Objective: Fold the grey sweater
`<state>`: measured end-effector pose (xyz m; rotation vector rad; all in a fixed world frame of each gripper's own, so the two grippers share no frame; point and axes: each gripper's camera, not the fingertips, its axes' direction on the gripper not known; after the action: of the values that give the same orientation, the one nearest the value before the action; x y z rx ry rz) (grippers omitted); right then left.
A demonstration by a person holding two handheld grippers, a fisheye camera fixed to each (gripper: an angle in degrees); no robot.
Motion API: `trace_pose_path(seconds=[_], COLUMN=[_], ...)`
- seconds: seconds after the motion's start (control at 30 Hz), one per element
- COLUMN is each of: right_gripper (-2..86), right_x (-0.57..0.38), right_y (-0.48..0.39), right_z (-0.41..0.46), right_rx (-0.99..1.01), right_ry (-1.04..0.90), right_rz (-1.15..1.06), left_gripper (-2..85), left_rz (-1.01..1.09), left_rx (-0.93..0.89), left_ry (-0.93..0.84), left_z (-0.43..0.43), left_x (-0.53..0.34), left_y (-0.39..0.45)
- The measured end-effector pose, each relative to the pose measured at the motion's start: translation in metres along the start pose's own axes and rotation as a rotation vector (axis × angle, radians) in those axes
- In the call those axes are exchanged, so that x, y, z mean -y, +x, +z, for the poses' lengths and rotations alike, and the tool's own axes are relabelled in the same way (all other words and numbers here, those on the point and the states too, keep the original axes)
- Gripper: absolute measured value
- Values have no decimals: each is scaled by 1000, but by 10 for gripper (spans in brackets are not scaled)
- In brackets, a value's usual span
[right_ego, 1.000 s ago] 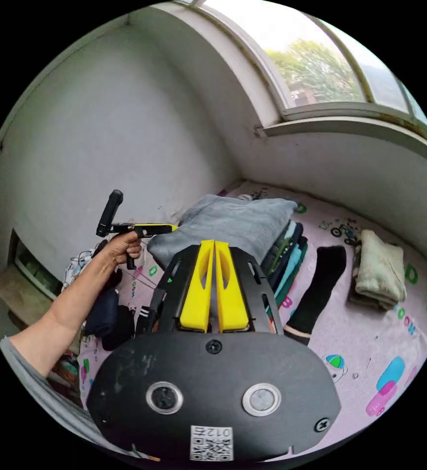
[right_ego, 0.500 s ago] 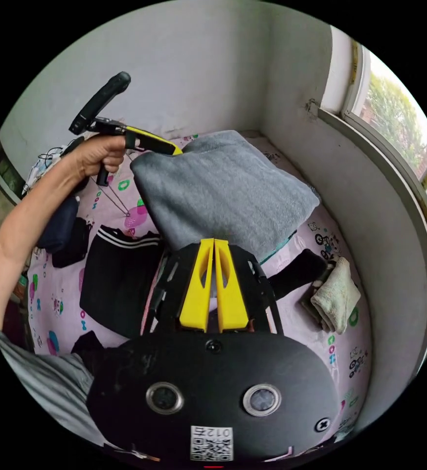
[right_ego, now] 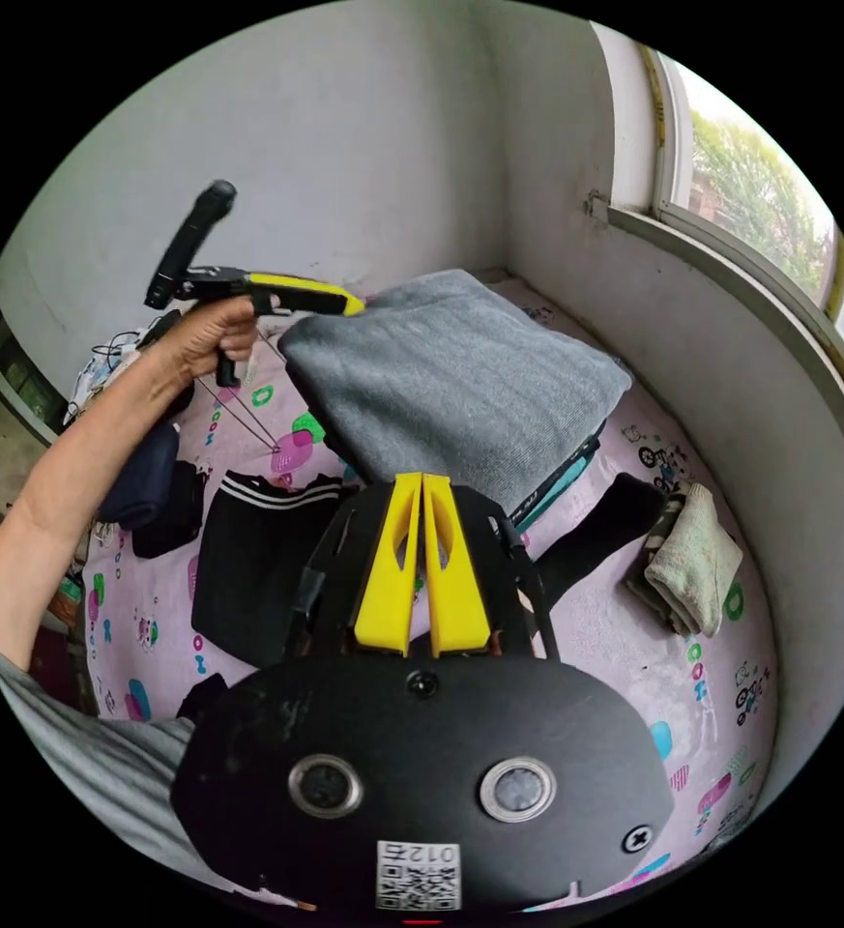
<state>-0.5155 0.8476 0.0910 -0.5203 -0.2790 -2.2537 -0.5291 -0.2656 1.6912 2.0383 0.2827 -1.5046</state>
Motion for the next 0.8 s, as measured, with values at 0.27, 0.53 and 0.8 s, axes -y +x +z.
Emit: trace_pose_path(seconds=[0.27,0.53,0.8], right_gripper=[-9,-10,-10], right_x=[-31,-61,-88], right_y=[14,28,49], right_z=[8,37,56], right_rx=[48,6,-10], right_ry=[53,32,39], right_rz=[24,-19,-15], left_gripper=[-1,-2,-2], left_rz=[136,63,77], left_rx=[91,28,73], left_ry=[61,-38,-55], left_z=[-55,-32,-43], left_x=[-18,-31,-34], left_y=[50,42,59])
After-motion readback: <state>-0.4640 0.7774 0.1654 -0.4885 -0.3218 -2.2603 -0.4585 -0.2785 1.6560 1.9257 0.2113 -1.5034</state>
